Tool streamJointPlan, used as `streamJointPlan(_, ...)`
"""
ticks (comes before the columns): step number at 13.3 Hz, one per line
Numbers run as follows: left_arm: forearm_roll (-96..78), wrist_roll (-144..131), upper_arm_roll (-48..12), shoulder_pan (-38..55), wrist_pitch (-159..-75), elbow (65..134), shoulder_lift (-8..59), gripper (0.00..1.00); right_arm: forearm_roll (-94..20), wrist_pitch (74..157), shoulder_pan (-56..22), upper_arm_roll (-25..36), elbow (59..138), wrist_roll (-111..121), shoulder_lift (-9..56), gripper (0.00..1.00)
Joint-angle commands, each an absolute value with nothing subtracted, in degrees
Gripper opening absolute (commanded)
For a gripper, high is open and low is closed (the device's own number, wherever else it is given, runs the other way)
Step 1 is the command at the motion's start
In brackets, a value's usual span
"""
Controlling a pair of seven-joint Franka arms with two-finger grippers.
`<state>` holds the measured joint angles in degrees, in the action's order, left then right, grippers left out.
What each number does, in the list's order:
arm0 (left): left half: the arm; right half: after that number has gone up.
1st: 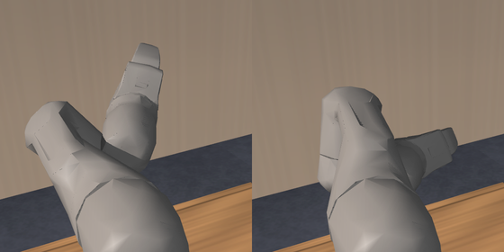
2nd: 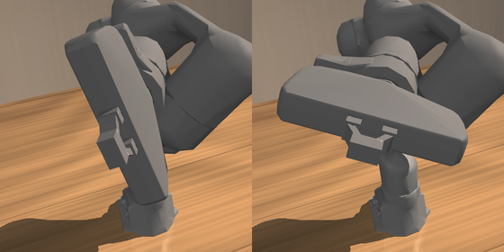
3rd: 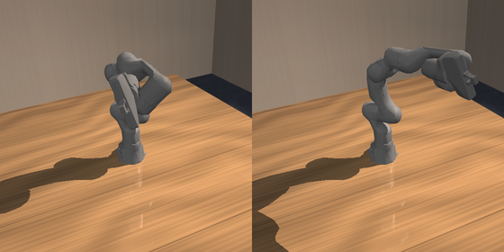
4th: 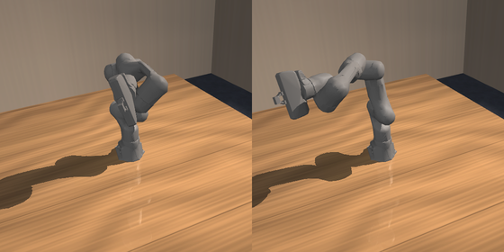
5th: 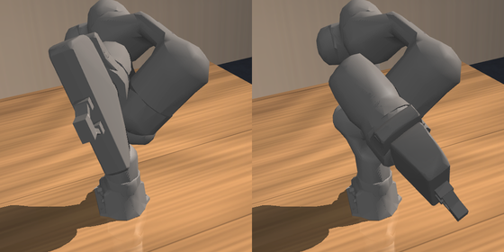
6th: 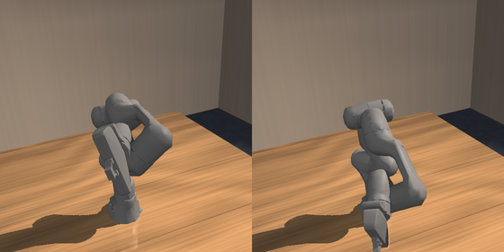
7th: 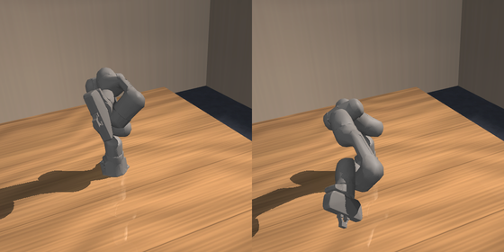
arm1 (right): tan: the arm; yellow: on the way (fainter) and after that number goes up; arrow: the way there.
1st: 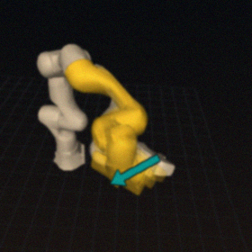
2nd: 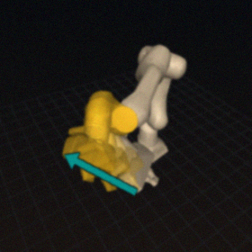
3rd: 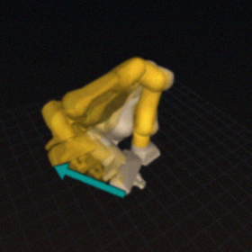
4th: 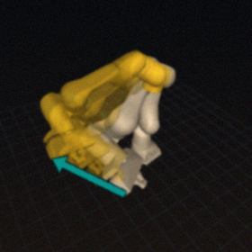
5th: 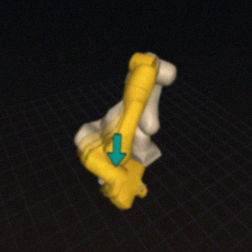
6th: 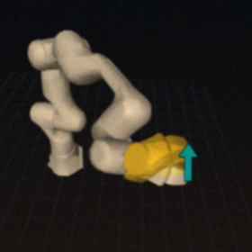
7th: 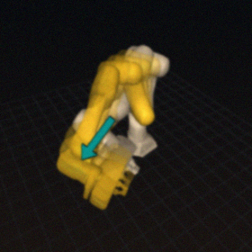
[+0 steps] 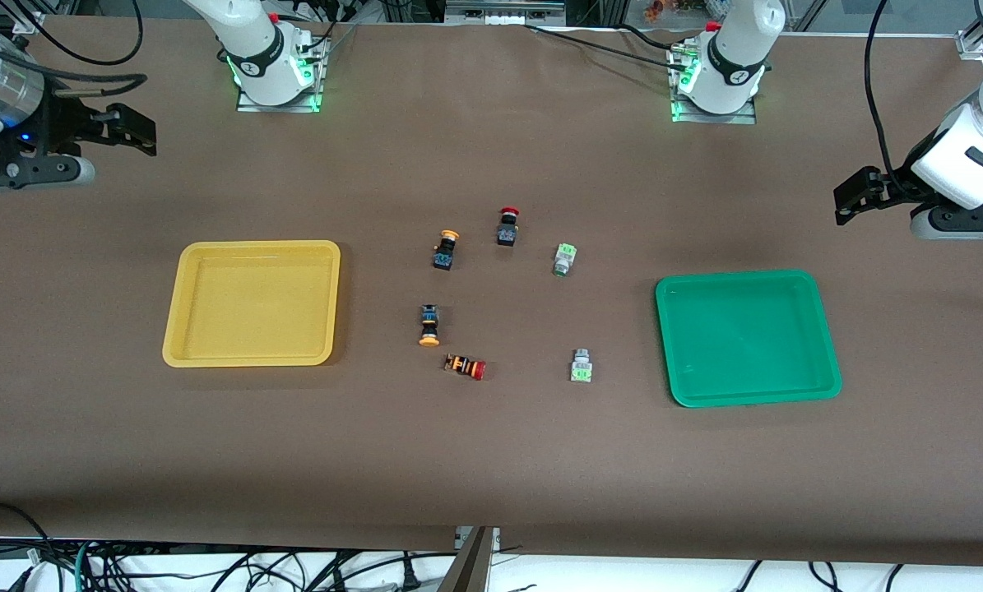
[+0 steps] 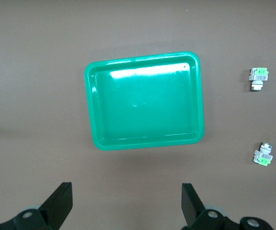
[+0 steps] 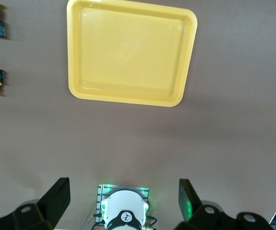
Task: Place green and yellow buttons in trays
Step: 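Reach the yellow button with the right gripper while the left gripper reaches green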
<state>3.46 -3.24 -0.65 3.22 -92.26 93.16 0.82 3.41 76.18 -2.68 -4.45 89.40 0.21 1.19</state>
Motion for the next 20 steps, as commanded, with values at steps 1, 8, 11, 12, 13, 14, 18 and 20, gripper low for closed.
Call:
streamJointPlan(1, 2.72, -2.20, -0.62, 2.99, -90.88, 91.67, 1.41, 1.00, 3.52, 75.76, -1.58, -5.54, 88.51, 0.09, 2.20, 1.00)
streamJointPlan(8, 2.46, -2.81, -2.89, 5.97, -87.45, 91.93, 5.69, 1.00, 2.29, 81.19, -5.17, -5.89, 88.85, -1.22, 8.69, 1.00)
streamJointPlan(11, -0.68, -8.23, -6.23, 6.59, -94.01, 92.28, 12.55, 1.00, -1.75, 89.53, -9.91, -5.89, 88.95, -11.39, 16.14, 1.00)
streamJointPlan(12, -2.01, -11.83, -6.85, 6.68, -97.09, 92.55, 15.00, 1.00, -1.84, 93.13, -12.63, -5.89, 88.95, -14.38, 18.52, 1.00)
streamJointPlan(13, -2.11, -13.95, -8.16, 6.94, -99.90, 92.98, 17.03, 1.00, -1.85, 95.77, -15.18, -5.89, 88.95, -17.72, 20.98, 1.00)
streamJointPlan(14, -2.11, -16.76, -9.48, 7.47, -103.06, 94.38, 18.27, 1.00, -1.85, 98.15, -17.64, -5.89, 88.95, -22.19, 23.53, 1.00)
streamJointPlan(18, -1.58, -30.38, -11.16, 13.26, -118.36, 106.24, 18.89, 1.00, -2.02, 108.17, -27.67, -5.89, 89.47, -36.44, 32.41, 1.00)
streamJointPlan(20, -1.23, -33.82, -11.16, 16.16, -123.90, 109.41, 19.94, 1.00, -2.89, 113.01, -29.96, -5.89, 90.78, -39.81, 35.58, 1.00)
